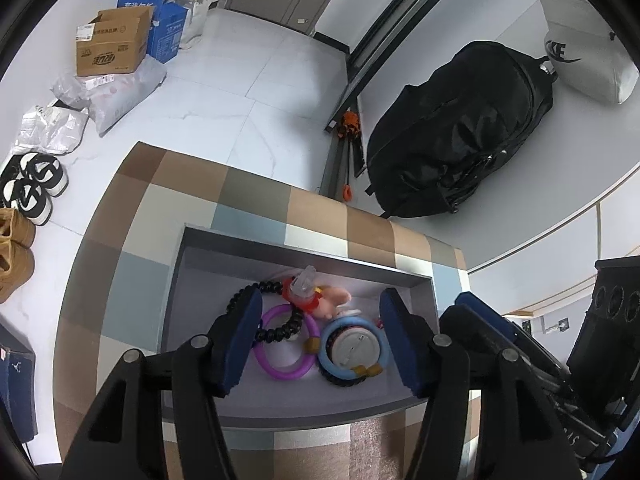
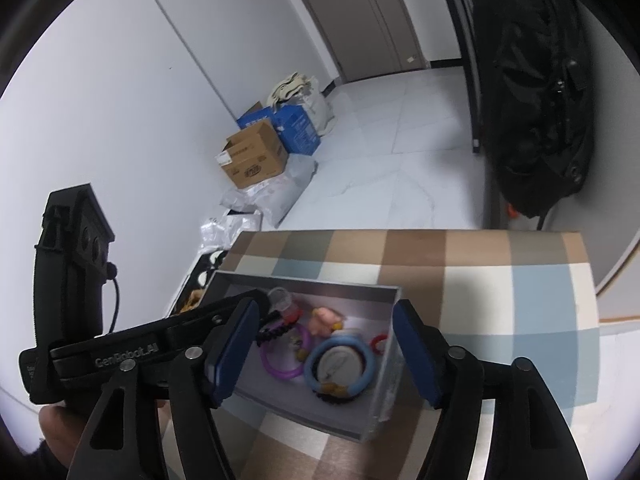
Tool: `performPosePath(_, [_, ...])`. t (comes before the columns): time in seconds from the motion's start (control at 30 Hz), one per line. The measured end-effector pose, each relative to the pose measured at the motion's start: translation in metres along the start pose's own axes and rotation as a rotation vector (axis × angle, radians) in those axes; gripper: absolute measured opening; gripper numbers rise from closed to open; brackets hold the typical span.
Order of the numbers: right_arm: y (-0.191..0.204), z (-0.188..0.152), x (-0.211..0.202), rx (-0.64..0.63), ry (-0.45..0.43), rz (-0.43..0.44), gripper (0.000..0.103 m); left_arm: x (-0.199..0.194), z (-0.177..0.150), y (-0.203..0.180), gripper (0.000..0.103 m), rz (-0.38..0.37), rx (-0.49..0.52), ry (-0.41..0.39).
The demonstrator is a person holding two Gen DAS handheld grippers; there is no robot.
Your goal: Organize jewelry
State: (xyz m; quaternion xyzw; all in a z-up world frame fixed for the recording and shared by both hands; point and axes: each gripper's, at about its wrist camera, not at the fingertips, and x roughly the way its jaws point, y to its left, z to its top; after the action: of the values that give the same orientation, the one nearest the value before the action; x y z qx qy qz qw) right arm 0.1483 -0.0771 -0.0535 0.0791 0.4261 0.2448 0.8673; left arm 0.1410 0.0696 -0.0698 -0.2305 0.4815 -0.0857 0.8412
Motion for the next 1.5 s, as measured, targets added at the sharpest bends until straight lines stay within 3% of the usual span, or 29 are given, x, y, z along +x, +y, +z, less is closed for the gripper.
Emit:
performPosePath(0.37, [0.0, -0.002, -0.008, -0.008, -0.021, -0.018, 0.075, -0.016, -0.002, -0.005, 0.056, 0.069, 0.03, -0.05])
performPosePath(0.43, [0.001, -0.002, -0.012, -0.011, -0.033, -0.018, 0.076, -0.022, -0.004, -0.007, 0.061, 0.078, 0.041, -0.066])
performPosePath(0.53, [0.003, -0.003, -0.02, -0.011, -0.054, -0.014, 0.079, -0.031, -0.008, -0.011, 0.069, 0.089, 0.054, -0.109])
performPosePath(0.87, [0.016, -0.016, -0.048, -0.047, -0.135, -0.013, 0.086, -0.054, -0.027, -0.021, 0.07, 0.163, 0.121, -0.223])
performPosePath(1.07, [0.022, -0.025, -0.073, -0.097, -0.218, -0.067, 0.096, -0.075, -0.038, -0.023, 0.071, 0.164, 0.129, -0.289])
performPosePath(1.17, [0.02, -0.032, -0.085, -0.074, -0.246, -0.05, 0.099, -0.084, -0.046, -0.025, 0.082, 0.168, 0.138, -0.324])
performPosePath(1.27, [0.022, -0.039, -0.096, -0.082, -0.271, -0.06, 0.103, -0.094, -0.058, -0.025, 0.082, 0.163, 0.161, -0.384])
performPosePath(1.5, [0.035, -0.059, -0.112, -0.176, -0.318, -0.067, 0.103, -0.1, -0.072, -0.012, 0.083, 0.186, 0.135, -0.415])
